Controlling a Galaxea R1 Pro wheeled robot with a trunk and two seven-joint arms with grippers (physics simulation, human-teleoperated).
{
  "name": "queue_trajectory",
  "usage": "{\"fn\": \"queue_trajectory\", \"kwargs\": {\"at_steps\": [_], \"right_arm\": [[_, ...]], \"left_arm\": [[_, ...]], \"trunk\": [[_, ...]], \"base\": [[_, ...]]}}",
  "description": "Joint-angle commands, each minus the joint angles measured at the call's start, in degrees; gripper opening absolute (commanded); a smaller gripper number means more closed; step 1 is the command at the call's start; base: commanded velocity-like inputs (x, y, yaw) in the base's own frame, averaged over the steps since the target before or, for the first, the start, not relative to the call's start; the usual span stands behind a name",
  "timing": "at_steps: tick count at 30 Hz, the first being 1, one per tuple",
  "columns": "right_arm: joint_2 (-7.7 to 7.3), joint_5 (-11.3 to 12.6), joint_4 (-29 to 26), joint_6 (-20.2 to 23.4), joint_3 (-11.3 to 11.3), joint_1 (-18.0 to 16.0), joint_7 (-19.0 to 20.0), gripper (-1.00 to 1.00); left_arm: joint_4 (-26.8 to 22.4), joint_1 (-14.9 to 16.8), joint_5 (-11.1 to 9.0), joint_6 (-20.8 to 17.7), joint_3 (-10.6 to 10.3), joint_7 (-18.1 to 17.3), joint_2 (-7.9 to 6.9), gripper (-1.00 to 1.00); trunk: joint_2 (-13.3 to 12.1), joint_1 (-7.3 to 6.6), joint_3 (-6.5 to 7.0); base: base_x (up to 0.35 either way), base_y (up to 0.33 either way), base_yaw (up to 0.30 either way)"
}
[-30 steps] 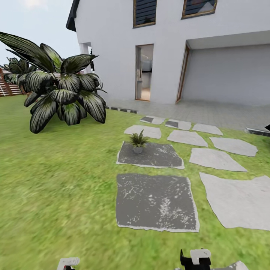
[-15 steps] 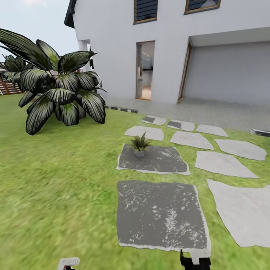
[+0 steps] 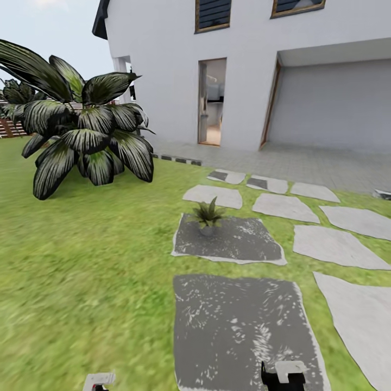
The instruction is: Pick up the pesticide atomizer in the garden and spray insectifuge to fully cover both potted plants in the garden.
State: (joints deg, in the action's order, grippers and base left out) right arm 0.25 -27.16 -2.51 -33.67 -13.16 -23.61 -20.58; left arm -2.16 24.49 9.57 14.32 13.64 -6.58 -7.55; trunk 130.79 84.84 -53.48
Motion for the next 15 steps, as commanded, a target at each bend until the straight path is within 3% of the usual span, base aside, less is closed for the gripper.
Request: {"fn": "queue_trajectory", "kwargs": {"at_steps": [1,6,15], "right_arm": [[0.01,-0.61,0.05,-0.09,-0.37,-0.04,-0.34,1.0],[0.01,-0.61,0.05,-0.13,-0.37,-0.04,-0.34,1.0],[0.01,-0.61,0.05,-0.16,-0.37,-0.04,-0.34,1.0]], "left_arm": [[0.05,0.03,0.54,0.18,0.51,-0.18,-0.01,-1.0],[0.05,0.03,0.54,0.18,0.51,-0.18,-0.01,-1.0],[0.05,0.03,0.54,0.18,0.51,-0.18,-0.01,-1.0]], "trunk": [[0.02,0.02,-0.05],[0.02,0.02,-0.05],[0.02,0.02,-0.05]], "base": [[0.337,0.121,0.0],[0.337,0.123,-0.032],[0.337,0.132,-0.179]]}}
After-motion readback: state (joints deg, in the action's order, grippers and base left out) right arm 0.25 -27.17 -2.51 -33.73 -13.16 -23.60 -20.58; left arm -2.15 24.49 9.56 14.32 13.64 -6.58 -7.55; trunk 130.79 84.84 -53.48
